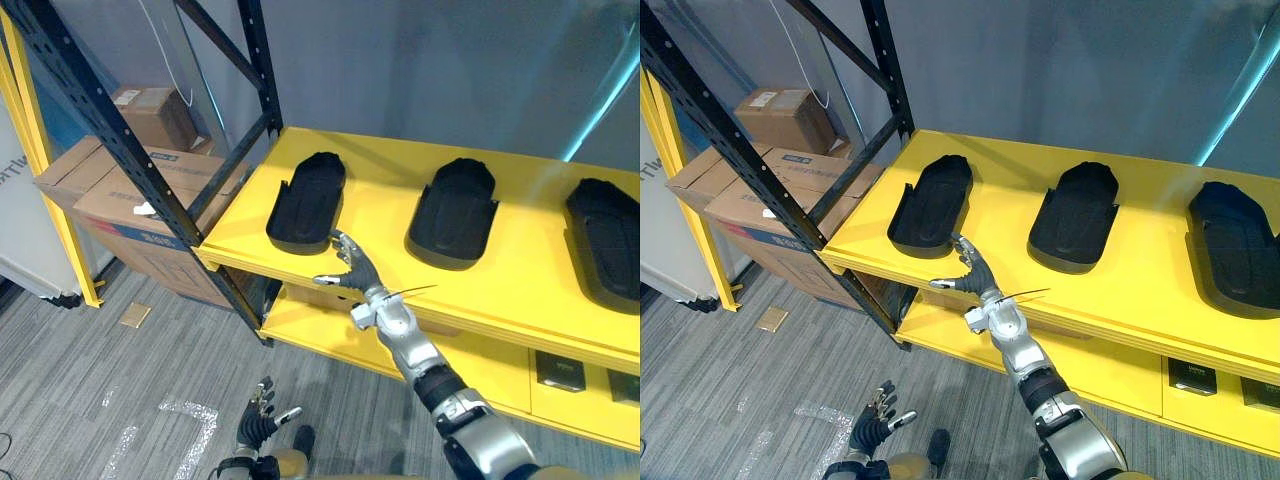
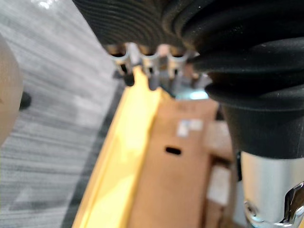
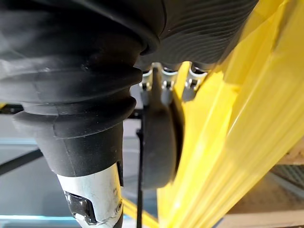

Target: Walk over and take plastic housings, then place them on the shelf

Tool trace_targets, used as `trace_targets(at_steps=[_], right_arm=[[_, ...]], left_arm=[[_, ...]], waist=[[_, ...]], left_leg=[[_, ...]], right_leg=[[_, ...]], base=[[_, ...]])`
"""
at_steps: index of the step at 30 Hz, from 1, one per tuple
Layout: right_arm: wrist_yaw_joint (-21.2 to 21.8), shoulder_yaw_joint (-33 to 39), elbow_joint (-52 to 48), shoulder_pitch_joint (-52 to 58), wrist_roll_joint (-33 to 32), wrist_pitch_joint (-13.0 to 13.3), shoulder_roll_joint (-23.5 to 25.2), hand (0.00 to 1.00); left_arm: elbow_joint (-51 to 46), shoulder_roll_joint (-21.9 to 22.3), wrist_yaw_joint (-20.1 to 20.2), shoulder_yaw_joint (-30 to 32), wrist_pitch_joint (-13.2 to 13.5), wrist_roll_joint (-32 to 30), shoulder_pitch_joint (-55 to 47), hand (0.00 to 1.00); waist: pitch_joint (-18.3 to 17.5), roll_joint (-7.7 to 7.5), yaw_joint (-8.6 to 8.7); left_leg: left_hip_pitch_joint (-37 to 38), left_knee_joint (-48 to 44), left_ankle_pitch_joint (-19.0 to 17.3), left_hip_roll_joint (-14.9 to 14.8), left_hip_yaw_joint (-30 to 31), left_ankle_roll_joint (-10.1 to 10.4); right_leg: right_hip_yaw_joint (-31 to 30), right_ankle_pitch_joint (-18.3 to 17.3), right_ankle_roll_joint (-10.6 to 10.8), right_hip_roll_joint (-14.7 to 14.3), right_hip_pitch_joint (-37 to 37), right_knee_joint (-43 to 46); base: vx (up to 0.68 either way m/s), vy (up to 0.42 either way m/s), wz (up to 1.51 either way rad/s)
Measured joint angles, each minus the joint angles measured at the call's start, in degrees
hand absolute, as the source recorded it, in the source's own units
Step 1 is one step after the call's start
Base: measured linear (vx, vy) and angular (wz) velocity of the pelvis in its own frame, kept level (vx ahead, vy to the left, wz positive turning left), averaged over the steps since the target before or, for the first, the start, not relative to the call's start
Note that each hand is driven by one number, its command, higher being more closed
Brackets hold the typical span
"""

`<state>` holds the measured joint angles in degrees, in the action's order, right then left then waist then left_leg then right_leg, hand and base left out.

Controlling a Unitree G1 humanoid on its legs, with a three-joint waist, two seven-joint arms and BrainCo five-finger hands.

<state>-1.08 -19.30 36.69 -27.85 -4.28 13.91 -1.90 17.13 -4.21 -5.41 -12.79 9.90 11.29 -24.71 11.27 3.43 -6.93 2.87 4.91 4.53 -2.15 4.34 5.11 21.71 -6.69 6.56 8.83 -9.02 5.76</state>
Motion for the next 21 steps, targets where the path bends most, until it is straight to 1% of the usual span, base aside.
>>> trace_targets(at_steps=[9, 11, 14, 16, 17, 18, 19, 20, 21], right_arm=[[0.15, -0.69, -0.01, 0.00, -0.12, 0.01, 0.40, 0.00], [0.15, -1.52, -0.05, 0.00, -1.42, 0.16, 0.59, 0.00], [0.02, -1.77, -1.01, 0.02, -3.49, 1.47, 0.90, 0.00], [-0.48, -1.62, -3.91, 0.07, -4.41, 2.33, 0.86, 0.00], [-0.78, -1.48, -5.78, 0.12, -5.08, 3.16, 0.85, 0.00], [-1.39, -1.07, -10.02, 0.19, -6.43, 5.01, 0.87, 0.00], [-1.47, -0.94, -11.80, 0.19, -6.87, 5.93, 0.87, 0.00], [-1.29, -0.52, -15.71, 0.26, -7.41, 7.78, 0.91, 0.00], [-1.13, -0.24, -17.66, 0.27, -7.59, 8.61, 0.92, 0.00]], left_arm=[[0.05, 0.00, -0.03, -1.82, 0.00, -0.01, 0.03, 0.00], [0.05, 0.00, -0.06, -1.87, 0.00, 0.00, 0.06, 0.00], [0.10, 0.02, -0.11, -2.20, 0.00, 0.00, 0.15, 0.00], [0.42, 0.01, -0.38, -2.28, 0.01, -0.01, 0.27, 0.00], [0.98, 0.01, -0.56, -2.50, 0.03, -0.01, 0.43, 0.00], [2.09, -0.02, -0.77, -3.05, 0.03, 0.00, 0.85, 0.00], [2.31, -0.02, -0.84, -3.29, 0.02, -0.01, 0.93, 0.00], [2.40, 0.01, -1.00, -3.68, 0.02, 0.00, 0.97, 0.00], [2.40, 0.02, -1.15, -3.77, 0.02, 0.00, 1.09, 0.00]], waist=[[-0.02, 0.04, 0.01], [-0.05, 0.08, 0.03], [-0.15, 0.09, -0.08], [-0.15, 0.09, -0.15], [-0.15, 0.09, -0.13], [-0.15, 0.09, -0.15], [-0.17, 0.05, -0.15], [-0.47, -0.04, -0.13], [-0.52, -0.06, -0.12]], left_leg=[[0.02, 0.00, 0.00, 0.00, -0.29, 0.00], [0.04, 0.00, 0.00, 0.00, -0.44, 0.00], [-0.09, -0.23, 0.00, -0.15, -0.78, -0.01], [-0.14, -0.23, 0.00, -0.35, -1.02, -0.01], [-0.12, -0.23, 0.00, -0.45, -1.12, -0.01], [-0.21, -0.23, 0.00, -0.69, -1.32, 0.00], [-0.30, -0.23, -0.01, -0.77, -1.42, 0.00], [-0.85, -0.24, 0.00, -0.97, -1.63, 0.00], [-0.97, -0.24, 0.01, -1.04, -1.66, 0.02]], right_leg=[[-0.24, 0.53, 0.05, -0.08, -0.15, -0.67], [-0.39, 0.76, 0.10, -0.10, -0.22, -0.96], [-1.33, 1.12, -0.04, -0.34, -0.01, -1.18], [-1.59, 1.29, -0.26, -0.58, 0.12, -1.28], [-1.70, 1.32, -0.30, -0.69, 0.15, -1.28], [-1.92, 1.43, -0.47, -0.94, 0.36, -1.28], [-2.05, 1.45, -0.51, -1.04, 0.51, -1.28], [-2.36, 1.54, -0.63, -1.23, 1.12, -1.23], [-2.45, 1.61, -0.73, -1.35, 1.25, -1.26]], base=[[0.00, 0.000, 0.00], [0.00, 0.000, 0.00], [-0.01, -0.006, -0.04], [-0.02, -0.016, -0.08], [-0.03, -0.024, -0.07], [-0.03, -0.026, -0.07], [-0.04, -0.032, -0.09], [-0.04, -0.021, -0.07], [-0.03, -0.026, -0.06]])
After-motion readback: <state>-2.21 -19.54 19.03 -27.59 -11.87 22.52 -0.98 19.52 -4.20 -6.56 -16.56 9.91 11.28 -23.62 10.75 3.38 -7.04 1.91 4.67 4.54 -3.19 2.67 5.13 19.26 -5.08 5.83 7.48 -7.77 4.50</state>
